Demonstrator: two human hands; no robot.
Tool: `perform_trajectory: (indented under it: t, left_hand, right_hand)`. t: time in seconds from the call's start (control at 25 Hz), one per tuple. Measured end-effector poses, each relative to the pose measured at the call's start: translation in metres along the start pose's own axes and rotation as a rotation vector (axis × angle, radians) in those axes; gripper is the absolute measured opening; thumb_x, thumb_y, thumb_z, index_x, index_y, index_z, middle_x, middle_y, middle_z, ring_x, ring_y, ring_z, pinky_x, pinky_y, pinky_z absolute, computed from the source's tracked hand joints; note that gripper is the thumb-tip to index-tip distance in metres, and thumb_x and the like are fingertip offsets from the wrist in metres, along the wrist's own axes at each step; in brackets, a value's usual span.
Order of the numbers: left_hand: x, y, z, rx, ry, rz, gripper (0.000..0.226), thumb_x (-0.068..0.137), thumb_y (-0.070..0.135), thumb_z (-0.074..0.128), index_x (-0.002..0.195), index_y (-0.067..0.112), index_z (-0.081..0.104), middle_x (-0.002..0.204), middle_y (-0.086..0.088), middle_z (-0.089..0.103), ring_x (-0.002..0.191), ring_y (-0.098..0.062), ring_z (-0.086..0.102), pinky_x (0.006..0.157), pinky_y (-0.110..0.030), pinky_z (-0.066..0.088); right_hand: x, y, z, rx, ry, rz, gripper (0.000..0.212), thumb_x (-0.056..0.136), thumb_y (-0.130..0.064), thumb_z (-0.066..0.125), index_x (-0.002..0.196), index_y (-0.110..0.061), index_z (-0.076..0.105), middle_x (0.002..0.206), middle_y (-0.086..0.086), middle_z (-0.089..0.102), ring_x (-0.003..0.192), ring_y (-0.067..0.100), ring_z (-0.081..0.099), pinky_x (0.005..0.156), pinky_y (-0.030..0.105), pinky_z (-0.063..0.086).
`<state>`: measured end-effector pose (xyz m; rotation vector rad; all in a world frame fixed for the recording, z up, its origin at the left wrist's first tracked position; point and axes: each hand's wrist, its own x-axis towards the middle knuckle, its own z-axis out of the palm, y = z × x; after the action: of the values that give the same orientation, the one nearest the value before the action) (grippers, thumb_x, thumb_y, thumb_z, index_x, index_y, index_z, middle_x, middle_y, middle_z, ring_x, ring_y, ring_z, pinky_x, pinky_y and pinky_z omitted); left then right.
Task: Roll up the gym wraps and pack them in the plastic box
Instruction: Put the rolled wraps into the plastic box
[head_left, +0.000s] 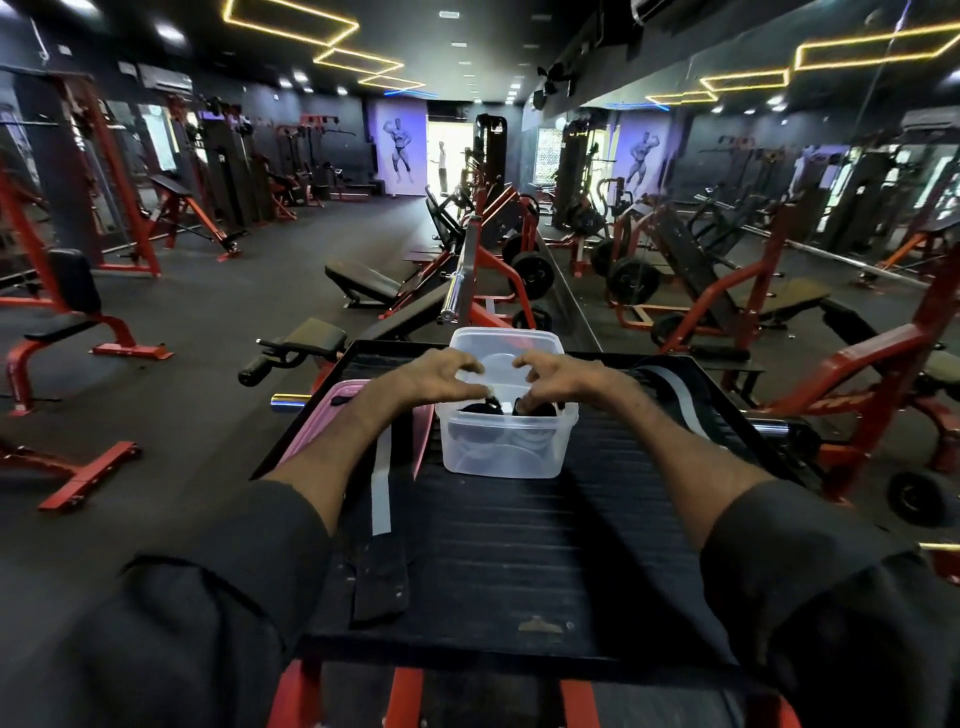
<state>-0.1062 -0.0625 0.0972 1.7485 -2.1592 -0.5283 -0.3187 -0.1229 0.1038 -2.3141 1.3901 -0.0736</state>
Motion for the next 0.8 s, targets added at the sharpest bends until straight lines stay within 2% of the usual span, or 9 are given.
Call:
perform_trajectory:
  t: [0.08, 0.16, 0.28, 0.4, 0.48, 0.52, 0.6, 0.68, 0.8]
  left_hand:
    - [-0.021, -0.004, 0.005, -0.137, 0.262, 0.096, 0.039, 0.097, 0.029, 0.066, 0.13, 0.008, 0.065, 0.128, -0.003, 0.066, 0.118, -0.016, 0.062, 0.096, -0.017, 0.045]
    - [-0.047, -0.019, 0.013, -0.283, 0.471, 0.092, 0.029, 0.099, 0.023, 0.064, 0.124, 0.01, 0.069, 0.119, 0.003, 0.069, 0.104, -0.007, 0.065, 0.085, -0.004, 0.044]
    - [-0.087, -0.054, 0.023, -0.346, 0.644, -0.028, 0.019, 0.099, 0.019, 0.063, 0.113, 0.011, 0.073, 0.107, 0.002, 0.071, 0.091, -0.004, 0.062, 0.082, -0.012, 0.045]
    - [-0.124, -0.088, 0.033, -0.193, 0.425, -0.27, 0.027, 0.099, 0.034, 0.057, 0.077, 0.019, 0.061, 0.081, -0.003, 0.059, 0.082, -0.018, 0.058, 0.08, -0.03, 0.041]
    - [-0.135, -0.105, 0.043, 0.008, 0.22, -0.497, 0.046, 0.098, 0.056, 0.046, 0.073, 0.02, 0.059, 0.091, -0.007, 0.062, 0.106, -0.029, 0.063, 0.105, -0.046, 0.039]
    - [-0.138, -0.108, 0.047, 0.088, 0.153, -0.59, 0.052, 0.095, 0.067, 0.041, 0.085, 0.023, 0.067, 0.109, -0.007, 0.066, 0.123, -0.032, 0.057, 0.117, -0.06, 0.023]
    - [-0.137, -0.103, 0.054, 0.189, 0.077, -0.708, 0.063, 0.093, 0.075, 0.034, 0.117, 0.029, 0.07, 0.142, -0.004, 0.058, 0.142, -0.034, 0.042, 0.116, -0.072, -0.005]
    - [-0.134, -0.088, 0.06, 0.19, 0.083, -0.745, 0.071, 0.093, 0.077, 0.03, 0.132, 0.027, 0.062, 0.155, -0.006, 0.044, 0.15, -0.035, 0.029, 0.112, -0.073, -0.013]
    - [-0.123, -0.082, 0.072, 0.08, 0.09, -0.772, 0.088, 0.087, 0.084, 0.033, 0.144, 0.019, 0.048, 0.164, -0.01, 0.027, 0.154, -0.036, 0.015, 0.113, -0.073, -0.014]
  right_hand:
    - [-0.007, -0.008, 0.003, 0.029, 0.251, -0.122, 0.052, 0.079, -0.026, 0.073, 0.129, -0.026, 0.06, 0.114, -0.003, 0.064, 0.109, 0.022, 0.062, 0.104, 0.058, 0.045]
    - [-0.014, -0.019, 0.01, 0.132, 0.422, -0.265, 0.028, 0.081, -0.014, 0.069, 0.109, -0.02, 0.073, 0.1, -0.003, 0.071, 0.097, 0.019, 0.067, 0.094, 0.049, 0.053]
    - [-0.025, -0.029, 0.019, 0.278, 0.51, -0.384, 0.017, 0.084, -0.001, 0.067, 0.093, -0.01, 0.078, 0.096, 0.005, 0.077, 0.09, 0.018, 0.07, 0.084, 0.038, 0.057]
    - [-0.026, -0.033, 0.04, 0.333, 0.583, -0.406, 0.022, 0.083, -0.003, 0.062, 0.089, -0.017, 0.078, 0.092, 0.004, 0.078, 0.081, 0.017, 0.069, 0.079, 0.042, 0.057]
    - [-0.028, -0.047, 0.063, 0.306, 0.583, -0.448, 0.022, 0.082, -0.016, 0.058, 0.088, -0.025, 0.078, 0.09, -0.004, 0.078, 0.08, 0.016, 0.069, 0.08, 0.048, 0.056]
    - [-0.032, -0.057, 0.075, 0.277, 0.545, -0.464, 0.022, 0.081, -0.021, 0.058, 0.089, -0.029, 0.077, 0.091, -0.008, 0.076, 0.083, 0.014, 0.067, 0.084, 0.048, 0.053]
    - [-0.045, -0.071, 0.094, 0.228, 0.428, -0.469, 0.019, 0.084, -0.021, 0.063, 0.092, -0.033, 0.076, 0.099, -0.012, 0.074, 0.092, 0.009, 0.062, 0.092, 0.036, 0.034]
    - [-0.052, -0.071, 0.106, 0.232, 0.386, -0.459, 0.02, 0.087, -0.015, 0.066, 0.098, -0.028, 0.077, 0.106, -0.011, 0.074, 0.098, 0.006, 0.06, 0.083, 0.029, 0.017]
    - [-0.056, -0.059, 0.1, 0.322, 0.45, -0.477, 0.026, 0.083, -0.007, 0.064, 0.093, -0.026, 0.079, 0.102, -0.008, 0.076, 0.096, 0.012, 0.067, 0.099, 0.038, 0.036]
